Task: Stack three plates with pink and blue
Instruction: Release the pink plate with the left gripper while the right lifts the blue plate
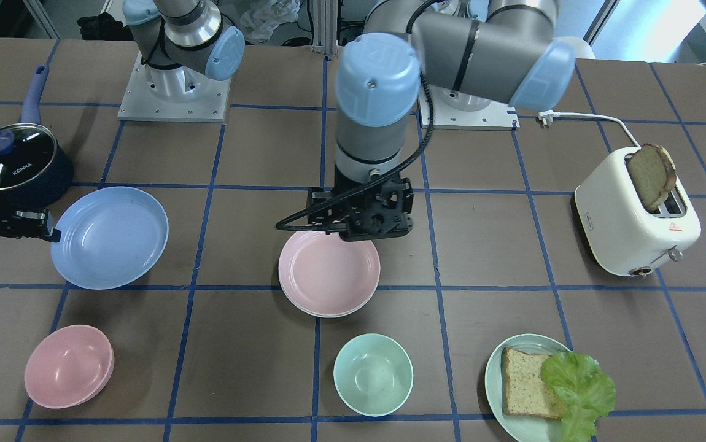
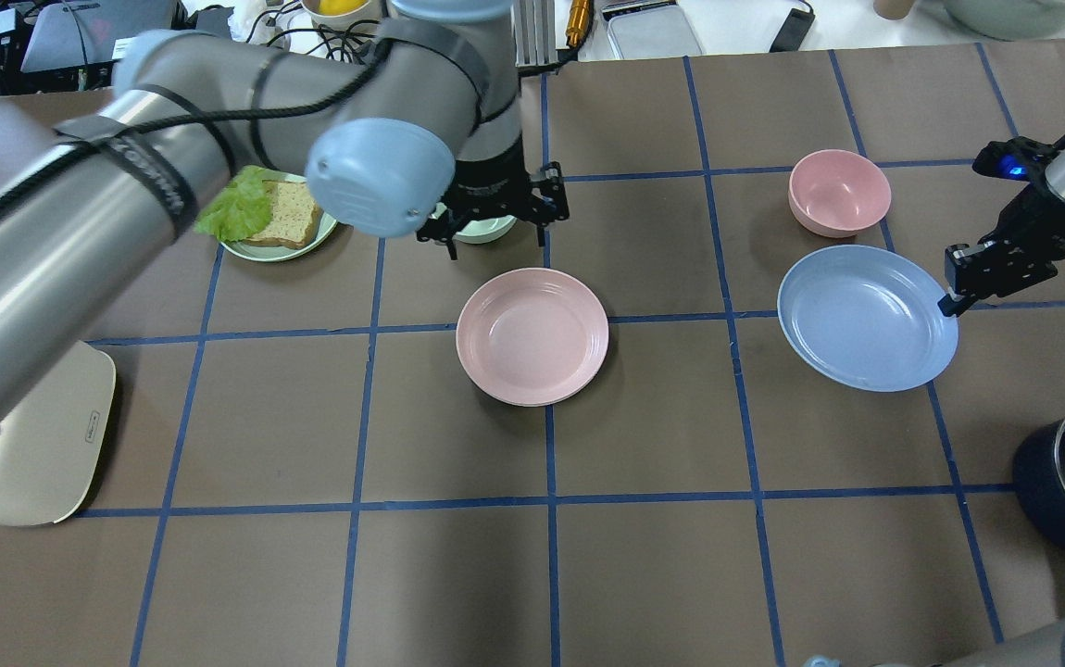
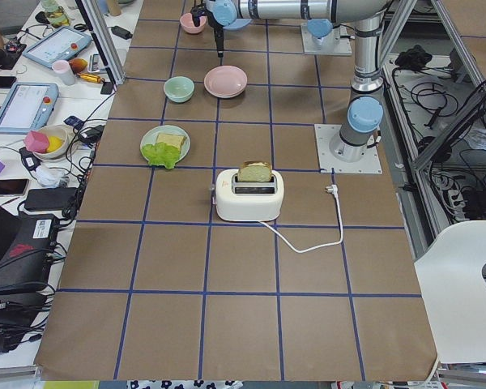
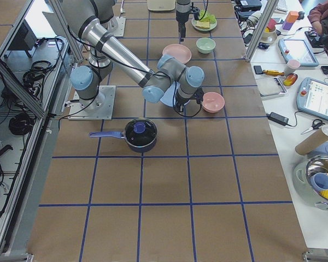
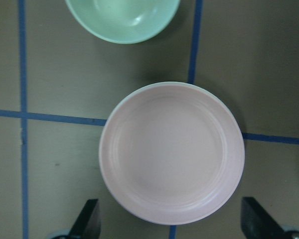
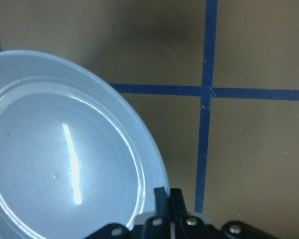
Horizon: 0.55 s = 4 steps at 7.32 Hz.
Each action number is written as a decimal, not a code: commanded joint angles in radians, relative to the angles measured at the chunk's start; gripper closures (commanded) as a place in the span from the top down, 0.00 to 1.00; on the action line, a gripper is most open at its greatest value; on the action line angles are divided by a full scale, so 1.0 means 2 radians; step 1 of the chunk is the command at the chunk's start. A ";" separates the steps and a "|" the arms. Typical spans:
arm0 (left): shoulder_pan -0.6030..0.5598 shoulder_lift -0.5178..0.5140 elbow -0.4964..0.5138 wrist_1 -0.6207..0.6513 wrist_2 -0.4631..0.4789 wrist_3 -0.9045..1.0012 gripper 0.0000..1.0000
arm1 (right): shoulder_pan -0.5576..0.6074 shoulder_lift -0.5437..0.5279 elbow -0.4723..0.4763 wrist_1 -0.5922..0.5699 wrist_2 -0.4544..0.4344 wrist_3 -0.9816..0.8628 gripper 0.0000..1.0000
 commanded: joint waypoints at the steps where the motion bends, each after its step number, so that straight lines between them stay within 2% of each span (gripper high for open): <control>1: 0.071 0.070 0.005 -0.051 -0.011 0.053 1.00 | 0.037 -0.003 -0.026 0.031 0.011 0.054 0.00; 3: 0.080 0.113 -0.005 -0.067 0.002 0.093 1.00 | 0.116 -0.024 -0.035 0.031 0.012 0.170 0.00; 4: 0.090 0.117 -0.024 -0.062 0.000 0.099 1.00 | 0.133 -0.024 -0.042 0.032 0.012 0.194 0.00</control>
